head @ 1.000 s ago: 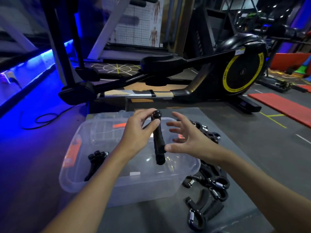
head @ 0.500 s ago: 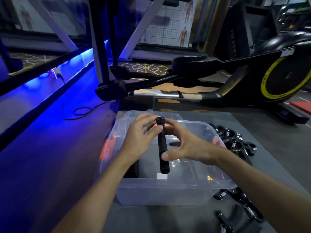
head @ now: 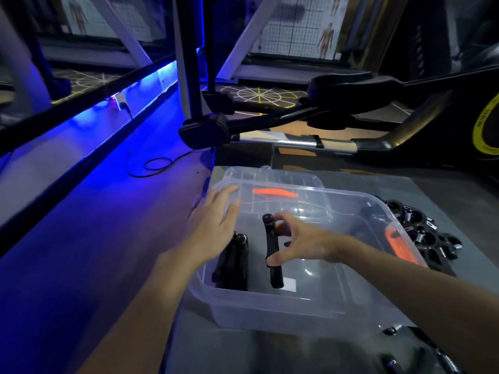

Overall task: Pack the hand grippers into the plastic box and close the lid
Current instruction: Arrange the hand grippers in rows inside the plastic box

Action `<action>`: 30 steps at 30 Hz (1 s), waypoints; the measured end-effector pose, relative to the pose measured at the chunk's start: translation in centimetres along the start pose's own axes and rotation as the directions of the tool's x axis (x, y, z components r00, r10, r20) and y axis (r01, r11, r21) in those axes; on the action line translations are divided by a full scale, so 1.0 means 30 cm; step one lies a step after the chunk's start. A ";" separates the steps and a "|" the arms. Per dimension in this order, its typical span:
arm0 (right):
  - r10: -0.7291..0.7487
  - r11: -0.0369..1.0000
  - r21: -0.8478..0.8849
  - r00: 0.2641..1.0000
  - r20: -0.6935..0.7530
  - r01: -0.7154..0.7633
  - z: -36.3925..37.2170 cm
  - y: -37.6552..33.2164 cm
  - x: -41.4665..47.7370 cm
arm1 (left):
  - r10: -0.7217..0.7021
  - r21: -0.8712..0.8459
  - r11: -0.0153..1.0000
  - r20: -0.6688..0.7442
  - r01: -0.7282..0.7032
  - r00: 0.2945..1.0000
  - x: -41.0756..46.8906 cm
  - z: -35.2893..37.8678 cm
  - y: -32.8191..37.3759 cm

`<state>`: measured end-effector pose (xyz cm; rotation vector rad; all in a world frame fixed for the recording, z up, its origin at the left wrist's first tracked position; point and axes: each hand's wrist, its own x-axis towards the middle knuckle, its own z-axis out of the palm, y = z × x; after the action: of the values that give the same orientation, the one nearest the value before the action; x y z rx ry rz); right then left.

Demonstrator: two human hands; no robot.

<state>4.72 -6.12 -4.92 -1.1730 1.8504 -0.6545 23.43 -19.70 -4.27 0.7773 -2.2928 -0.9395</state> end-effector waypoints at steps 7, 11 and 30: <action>0.033 0.999 -0.010 0.996 0.087 -0.033 0.089 0.065 0.166 | 0.021 0.033 0.999 0.001 -0.021 1.000 -0.004 -0.004 0.025; 0.043 0.999 -0.021 0.993 0.109 -0.041 0.135 0.094 0.221 | 0.021 0.000 1.000 0.000 -0.021 1.000 -0.003 -0.002 0.012; 0.068 0.997 0.030 0.985 0.156 -0.073 0.154 0.124 0.219 | 0.042 0.049 0.998 -0.002 -0.042 0.999 -0.006 -0.004 0.016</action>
<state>5.46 -10.45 -12.60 -1.0986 1.7346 -0.5390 23.49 -19.36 -3.87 0.7469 -2.3282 -0.8657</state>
